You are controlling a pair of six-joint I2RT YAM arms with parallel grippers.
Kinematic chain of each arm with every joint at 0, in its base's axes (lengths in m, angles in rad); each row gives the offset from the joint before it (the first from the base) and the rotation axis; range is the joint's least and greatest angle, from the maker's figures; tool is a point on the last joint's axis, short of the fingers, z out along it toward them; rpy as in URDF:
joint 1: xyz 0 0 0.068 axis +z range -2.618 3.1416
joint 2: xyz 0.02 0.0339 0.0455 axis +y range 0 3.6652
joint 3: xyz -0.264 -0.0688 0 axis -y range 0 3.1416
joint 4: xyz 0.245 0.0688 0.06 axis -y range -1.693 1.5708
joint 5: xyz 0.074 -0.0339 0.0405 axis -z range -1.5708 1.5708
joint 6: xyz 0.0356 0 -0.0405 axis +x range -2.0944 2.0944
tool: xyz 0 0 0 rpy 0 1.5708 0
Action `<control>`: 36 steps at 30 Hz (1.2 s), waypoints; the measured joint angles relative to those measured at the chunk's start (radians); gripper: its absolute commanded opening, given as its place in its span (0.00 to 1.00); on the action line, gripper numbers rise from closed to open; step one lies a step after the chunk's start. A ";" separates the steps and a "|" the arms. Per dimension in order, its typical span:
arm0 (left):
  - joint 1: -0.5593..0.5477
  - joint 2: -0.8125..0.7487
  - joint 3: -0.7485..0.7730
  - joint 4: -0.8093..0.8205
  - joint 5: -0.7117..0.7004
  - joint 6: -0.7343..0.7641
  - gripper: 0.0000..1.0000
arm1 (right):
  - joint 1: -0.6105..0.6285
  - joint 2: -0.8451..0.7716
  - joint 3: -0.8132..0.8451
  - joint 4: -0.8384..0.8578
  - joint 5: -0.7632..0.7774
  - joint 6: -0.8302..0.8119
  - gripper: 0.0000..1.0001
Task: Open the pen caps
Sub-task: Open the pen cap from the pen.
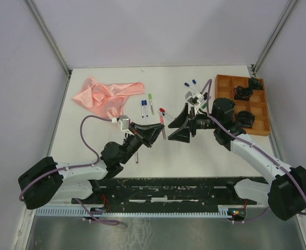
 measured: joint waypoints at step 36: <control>-0.128 -0.020 0.061 -0.079 -0.216 -0.009 0.75 | 0.058 0.028 0.063 -0.245 0.092 -0.197 0.00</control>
